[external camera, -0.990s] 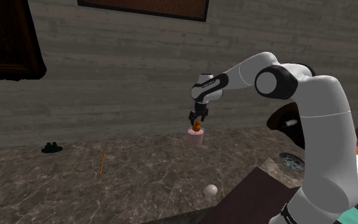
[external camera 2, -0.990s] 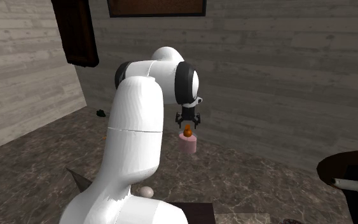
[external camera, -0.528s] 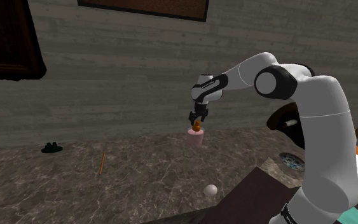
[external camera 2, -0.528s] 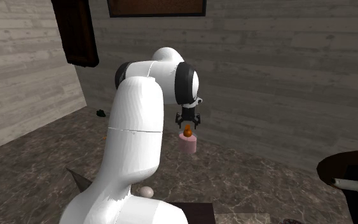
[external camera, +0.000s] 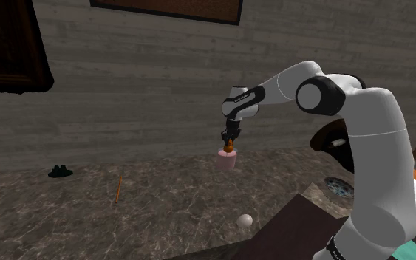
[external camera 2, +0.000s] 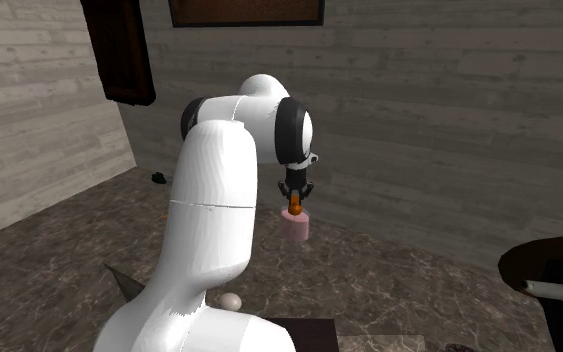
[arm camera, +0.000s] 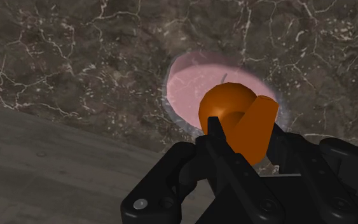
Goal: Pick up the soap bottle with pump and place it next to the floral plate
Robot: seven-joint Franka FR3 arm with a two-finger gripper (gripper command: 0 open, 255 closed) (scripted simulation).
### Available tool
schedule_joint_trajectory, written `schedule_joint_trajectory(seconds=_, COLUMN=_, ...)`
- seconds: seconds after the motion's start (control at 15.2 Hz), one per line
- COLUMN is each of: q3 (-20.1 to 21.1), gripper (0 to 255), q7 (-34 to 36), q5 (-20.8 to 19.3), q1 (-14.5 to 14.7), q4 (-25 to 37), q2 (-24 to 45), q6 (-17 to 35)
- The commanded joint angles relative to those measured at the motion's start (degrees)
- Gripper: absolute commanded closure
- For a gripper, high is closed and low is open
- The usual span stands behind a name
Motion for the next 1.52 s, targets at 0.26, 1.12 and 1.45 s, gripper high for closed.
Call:
schedule_joint_trajectory(seconds=0.26, q3=-0.1, gripper=255, q7=0.1, q5=-0.1, q1=0.0, q4=0.3, q2=-1.3, q6=-1.6)
schedule_joint_trajectory(seconds=1.12, q3=-0.4, gripper=255, q7=0.4, q5=-0.6, q1=0.2, q4=3.2, q2=-6.1, q6=-9.3)
schedule_joint_trajectory(seconds=1.45, q3=-0.5, gripper=255, q7=0.5, q5=-0.8, q1=0.2, q4=4.9, q2=-7.6, q6=-12.5)
